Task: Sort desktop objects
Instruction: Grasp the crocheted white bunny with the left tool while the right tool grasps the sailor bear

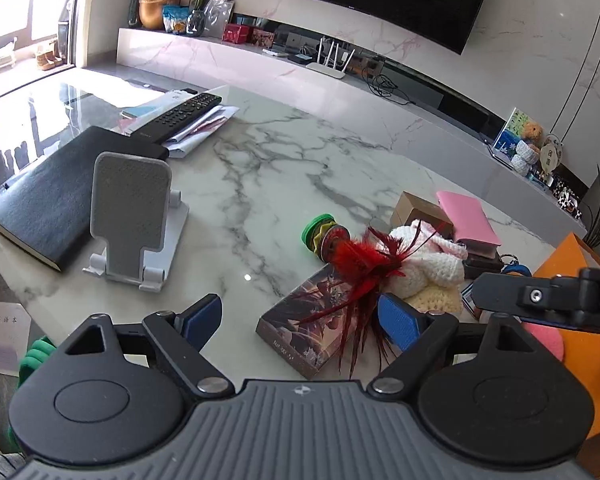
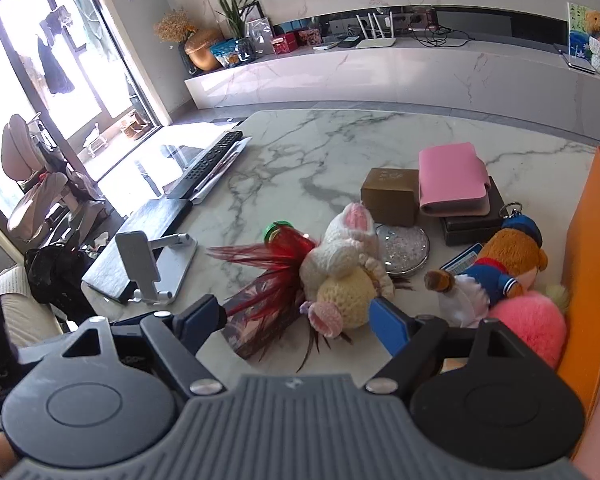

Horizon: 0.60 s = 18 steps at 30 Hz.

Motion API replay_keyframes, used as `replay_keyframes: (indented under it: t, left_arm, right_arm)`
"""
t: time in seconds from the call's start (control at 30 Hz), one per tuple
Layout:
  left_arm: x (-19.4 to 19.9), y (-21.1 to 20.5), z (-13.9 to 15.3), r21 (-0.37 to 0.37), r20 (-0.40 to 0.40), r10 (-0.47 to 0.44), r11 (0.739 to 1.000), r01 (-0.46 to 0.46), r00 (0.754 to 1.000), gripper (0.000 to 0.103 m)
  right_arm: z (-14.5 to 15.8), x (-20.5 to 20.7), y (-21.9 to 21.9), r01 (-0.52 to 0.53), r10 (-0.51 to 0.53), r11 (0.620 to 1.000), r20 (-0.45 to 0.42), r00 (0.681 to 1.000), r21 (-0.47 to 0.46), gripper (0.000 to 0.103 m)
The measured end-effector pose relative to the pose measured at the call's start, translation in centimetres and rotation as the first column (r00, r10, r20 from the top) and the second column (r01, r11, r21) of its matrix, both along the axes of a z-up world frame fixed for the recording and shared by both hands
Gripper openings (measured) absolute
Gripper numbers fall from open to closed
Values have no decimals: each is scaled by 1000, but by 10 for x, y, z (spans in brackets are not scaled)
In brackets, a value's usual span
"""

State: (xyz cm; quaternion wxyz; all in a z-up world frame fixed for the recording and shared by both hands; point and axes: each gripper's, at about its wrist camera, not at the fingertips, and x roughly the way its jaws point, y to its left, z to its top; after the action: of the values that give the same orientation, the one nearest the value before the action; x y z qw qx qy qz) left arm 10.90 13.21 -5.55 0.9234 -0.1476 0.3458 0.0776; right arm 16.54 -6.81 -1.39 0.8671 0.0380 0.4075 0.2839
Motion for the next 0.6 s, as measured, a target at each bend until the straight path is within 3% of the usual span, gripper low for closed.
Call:
replay_keyframes:
  t: [0.07,0.17,0.23,0.3,0.4,0.6]
  left_arm:
    - [0,-4,2,43,0,-14,999,14,1000,101]
    - [5,-5,5,14,-33,-81,997,82,996,101]
    - [11,-8,10,-9,-52,-156,988,155,986,101]
    - [22,-15,18,-16,-61,-207,978,207,976,101]
    - [43,-32,30,-24,-60,-255,967,254,965,101]
    - [97,-73,43,25,-99,-373,926,377,922,101]
  right_arm:
    - [-5,14,3,30,-30,1000,-31,999,2,84]
    - [-8,39,-1,103,-100,995,-149,984,17,84]
    - [-8,57,-7,141,-127,990,-281,951,31,84]
    - [-2,74,-13,151,-135,988,-360,923,18,85]
    - [10,105,-23,137,-145,989,-408,902,-48,90]
    - [5,145,-63,241,-254,967,-461,850,-88,90]
